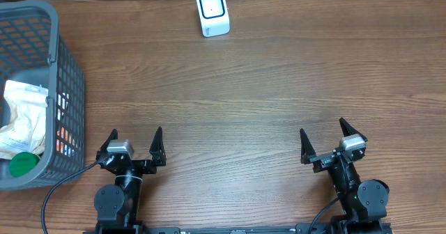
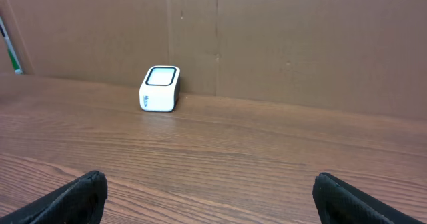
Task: Scan the item barcode
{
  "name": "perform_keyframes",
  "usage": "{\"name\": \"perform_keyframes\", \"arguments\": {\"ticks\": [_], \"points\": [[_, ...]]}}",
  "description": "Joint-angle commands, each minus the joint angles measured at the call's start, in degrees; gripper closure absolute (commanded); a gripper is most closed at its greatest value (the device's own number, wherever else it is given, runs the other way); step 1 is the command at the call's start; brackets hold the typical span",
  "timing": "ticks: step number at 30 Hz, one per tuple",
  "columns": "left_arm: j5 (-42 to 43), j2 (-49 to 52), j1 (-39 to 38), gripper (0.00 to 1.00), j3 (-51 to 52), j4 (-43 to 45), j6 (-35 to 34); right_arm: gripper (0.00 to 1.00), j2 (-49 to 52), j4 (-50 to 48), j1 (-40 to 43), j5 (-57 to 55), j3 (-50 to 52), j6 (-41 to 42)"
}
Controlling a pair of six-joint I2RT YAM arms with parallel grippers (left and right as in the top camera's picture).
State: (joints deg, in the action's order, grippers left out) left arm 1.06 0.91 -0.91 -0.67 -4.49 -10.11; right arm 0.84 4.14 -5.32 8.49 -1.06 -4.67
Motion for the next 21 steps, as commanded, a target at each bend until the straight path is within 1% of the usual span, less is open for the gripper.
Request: {"name": "perform_keyframes", "arguments": {"ticks": [1,21], "points": [[-0.02,-0.59,-0.28,0.0,0.39,0.11,1.11,0.0,-0.68,-0.2,0.2,-0.79,0.61,0.22],[0.0,-0.59,-0.28,0.0,0.39,0.11,1.11,0.0,-0.68,-0.2,0.2,-0.79,0.61,0.22]]}}
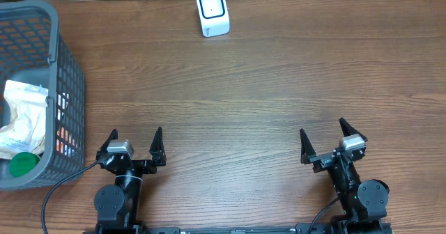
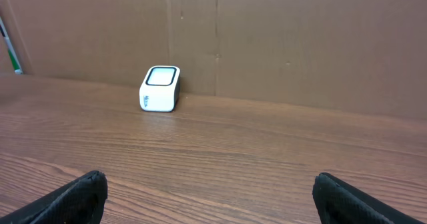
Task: Scan the item barcode
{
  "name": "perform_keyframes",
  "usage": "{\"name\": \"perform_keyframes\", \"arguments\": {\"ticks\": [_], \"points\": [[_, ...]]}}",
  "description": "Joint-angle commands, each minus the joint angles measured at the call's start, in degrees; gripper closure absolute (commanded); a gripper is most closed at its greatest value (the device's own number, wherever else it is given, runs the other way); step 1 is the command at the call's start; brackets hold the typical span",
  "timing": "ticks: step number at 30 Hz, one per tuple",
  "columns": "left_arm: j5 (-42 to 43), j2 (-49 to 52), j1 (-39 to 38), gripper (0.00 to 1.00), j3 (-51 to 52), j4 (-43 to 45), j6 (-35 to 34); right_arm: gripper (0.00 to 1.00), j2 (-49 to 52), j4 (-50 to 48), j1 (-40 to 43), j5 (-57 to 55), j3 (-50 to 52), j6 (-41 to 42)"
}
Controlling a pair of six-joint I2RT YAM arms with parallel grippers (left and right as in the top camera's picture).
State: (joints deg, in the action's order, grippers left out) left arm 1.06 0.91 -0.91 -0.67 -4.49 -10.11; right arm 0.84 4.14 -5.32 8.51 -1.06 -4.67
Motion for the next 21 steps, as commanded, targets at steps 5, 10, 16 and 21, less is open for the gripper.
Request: {"name": "perform_keyframes", "arguments": {"ticks": [5,10,16,21], "points": [[2.16,-0.59,-0.28,0.0,0.39,0.72,0.96,0.0,-0.68,-0.2,0.2,-0.81,0.61,0.22],[9.86,-0.59,-0.28,0.0,-1.95,-1.81,3.74,0.0,-0.68,-0.2,0.2,-0.81,0.61,0.22],[9.99,0.74,-0.28,0.0,-10.1,-6.32,6.6,0.0,-0.68,-0.2,0.2,-0.81,0.61,0.22],[10.6,8.35,-0.28,0.0,-20.76,-10.69,7.17,0.0,-0.68,-0.2,0.2,-0.81,0.61,0.22]]}}
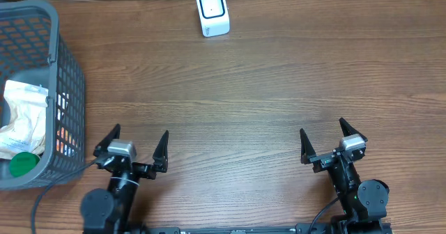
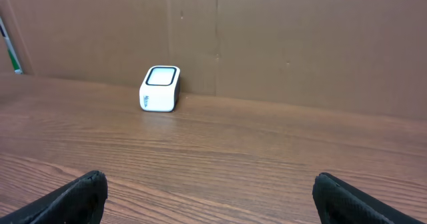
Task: Scan the item barcode
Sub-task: 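Swing the left gripper over the grey basket and lower it inside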
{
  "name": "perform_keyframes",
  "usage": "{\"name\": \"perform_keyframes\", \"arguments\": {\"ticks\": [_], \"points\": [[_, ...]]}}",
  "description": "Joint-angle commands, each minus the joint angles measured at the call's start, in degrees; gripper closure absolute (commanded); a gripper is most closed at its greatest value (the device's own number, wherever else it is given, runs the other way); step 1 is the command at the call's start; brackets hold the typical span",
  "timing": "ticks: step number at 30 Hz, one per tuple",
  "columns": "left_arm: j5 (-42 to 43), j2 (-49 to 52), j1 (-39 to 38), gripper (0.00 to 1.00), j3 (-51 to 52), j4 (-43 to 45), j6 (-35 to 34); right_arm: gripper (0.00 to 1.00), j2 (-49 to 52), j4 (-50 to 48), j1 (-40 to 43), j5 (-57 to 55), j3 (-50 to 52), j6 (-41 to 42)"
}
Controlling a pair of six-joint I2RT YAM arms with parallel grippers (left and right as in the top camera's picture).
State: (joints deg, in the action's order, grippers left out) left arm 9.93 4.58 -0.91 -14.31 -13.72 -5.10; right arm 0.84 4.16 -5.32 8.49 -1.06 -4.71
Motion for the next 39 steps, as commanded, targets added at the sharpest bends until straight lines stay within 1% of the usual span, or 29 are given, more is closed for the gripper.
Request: {"name": "perform_keyframes", "arguments": {"ticks": [1,6,7,12,15,20,22,24,26,29,34,39], "points": [[2.1,6.78,-0.28,0.0,-9.4,-2.43,2.14,0.0,-0.68,-0.22,0.2,-0.79,0.61,0.26],[5.07,18.82,-0.28,0.0,-22.27,-7.85,2.16,0.0,-0.68,-0.22,0.2,-0.79,0.61,0.26],[6.71,24.13,-0.28,0.0,-28.28,-10.64,2.16,0.0,-0.68,-0.22,0.2,-0.79,0.61,0.26],[10.54,37.83,-0.28,0.0,-45.05,-20.92,2.43,0.0,-0.68,-0.22,0.2,-0.79,0.61,0.26],[12.74,46.9,-0.28,0.0,-56.61,-30.1,2.62,0.0,-0.68,-0.22,0.2,-0.79,0.61,0.26],[13.05,61.02,-0.28,0.0,-76.0,-47.21,3.04,0.0,-0.68,-0.22,0.2,-0.79,0.61,0.26],[12.92,65.64,-0.28,0.0,-82.49,-52.28,3.54,0.0,-0.68,-0.22,0.2,-0.79,0.61,0.26],[11.89,69.26,-0.24,0.0,-87.34,-55.56,3.89,0.0,-0.68,-0.22,0.2,-0.79,0.61,0.26],[11.28,71.63,-0.24,0.0,-89.96,-56.83,3.85,0.0,-0.68,-0.22,0.2,-0.79,0.61,0.26],[12.22,72.98,-0.26,0.0,-90.44,-56.76,3.85,0.0,-0.68,-0.22,0.2,-0.79,0.61,0.26],[11.74,73.26,-0.22,0.0,-90.47,-56.76,3.93,0.0,-0.68,-0.22,0.2,-0.79,0.61,0.26],[8.74,73.18,-0.2,0.0,-90.47,-57.05,3.85,0.0,-0.68,-0.22,0.2,-0.79,0.61,0.26]]}}
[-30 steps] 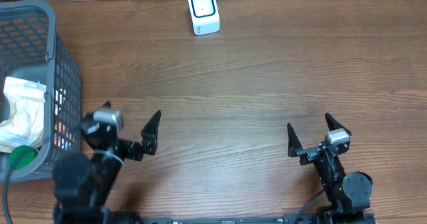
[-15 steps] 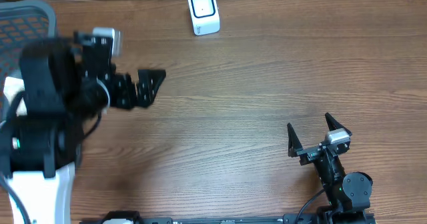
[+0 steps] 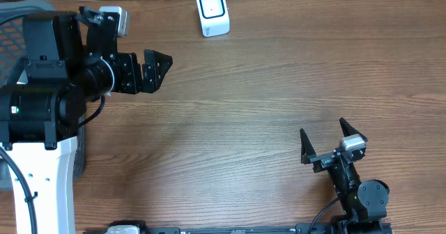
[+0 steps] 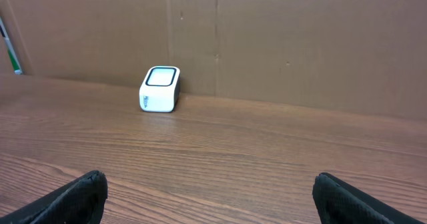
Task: Scan the item barcode
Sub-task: 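Swing the left gripper over the grey basket and lower it inside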
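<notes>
The white barcode scanner (image 3: 212, 12) stands at the table's far edge, left of centre, and shows against the cardboard wall in the right wrist view (image 4: 160, 89). My left arm is raised high and fills the upper left of the overhead view. Its left gripper (image 3: 156, 68) points right, open and empty, well left of the scanner. That arm covers most of the grey mesh basket (image 3: 19, 8), so the items inside are hidden. The right gripper (image 3: 324, 142) rests open and empty at the front right, its black fingertips (image 4: 90, 191) low in its own view.
A brown cardboard wall (image 4: 300, 44) closes the back of the wooden table (image 3: 265, 88). The basket occupies the left edge under my left arm.
My left arm has moved from its rest spot at the front left to high over the basket's right side, hiding the basket's contents. The right arm and the scanner have not moved.
Both grippers rested open at the front edge, with a white packet and a green cap visible in the basket. Then the left gripper had shifted slightly. Now the left arm is raised over the basket, still empty.
</notes>
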{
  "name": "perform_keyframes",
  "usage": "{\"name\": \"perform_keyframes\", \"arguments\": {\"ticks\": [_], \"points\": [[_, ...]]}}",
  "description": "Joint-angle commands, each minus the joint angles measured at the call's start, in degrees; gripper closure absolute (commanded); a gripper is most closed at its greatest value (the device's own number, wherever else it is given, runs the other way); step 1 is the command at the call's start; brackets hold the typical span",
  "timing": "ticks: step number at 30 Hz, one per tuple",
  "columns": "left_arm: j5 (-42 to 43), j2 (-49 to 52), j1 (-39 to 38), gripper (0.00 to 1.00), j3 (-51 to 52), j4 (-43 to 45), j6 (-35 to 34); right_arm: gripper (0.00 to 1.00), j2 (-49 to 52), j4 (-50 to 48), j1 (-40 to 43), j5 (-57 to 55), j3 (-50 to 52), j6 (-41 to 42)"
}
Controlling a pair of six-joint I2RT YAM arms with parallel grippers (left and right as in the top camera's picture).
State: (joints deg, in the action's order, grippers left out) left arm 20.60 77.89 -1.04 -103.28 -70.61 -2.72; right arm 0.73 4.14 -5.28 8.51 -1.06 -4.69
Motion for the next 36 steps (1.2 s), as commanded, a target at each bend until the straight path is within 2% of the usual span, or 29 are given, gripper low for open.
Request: {"name": "perform_keyframes", "arguments": {"ticks": [1,7,12,18,21,27,32,36], "points": [[-1.92,-0.13,-0.07,0.0,-1.49,-0.15,1.46,0.0,-0.57,-0.2,0.15,-0.81,0.61,0.24],[-1.97,-0.13,0.42,0.0,-2.25,-0.07,0.96,0.0,-0.57,-0.2,0.15,-0.81,0.61,0.24],[-1.95,-0.11,4.96,0.0,-5.38,-0.59,-1.57,0.0,-0.57,-0.2,0.15,-0.81,0.61,0.24],[-2.16,-0.11,12.81,0.0,-9.81,-1.38,-2.49,0.0,-0.57,-0.2,0.15,-0.81,0.61,0.24],[-4.42,-0.11,16.5,0.0,-11.28,-2.1,-5.14,0.0,-0.57,-0.2,0.15,-0.81,0.61,0.24],[-7.96,-0.13,25.86,0.0,-13.25,-5.75,-6.21,0.0,-0.57,-0.2,0.15,-0.81,0.61,0.24],[-8.79,-0.02,35.3,0.02,-13.25,-5.86,-11.87,0.0,-0.57,-0.2,0.15,-0.81,0.61,0.24],[-9.55,1.01,42.4,0.1,-13.16,-6.29,-13.99,0.0,-0.57,-0.2,0.15,-0.81,0.61,0.24]]}}
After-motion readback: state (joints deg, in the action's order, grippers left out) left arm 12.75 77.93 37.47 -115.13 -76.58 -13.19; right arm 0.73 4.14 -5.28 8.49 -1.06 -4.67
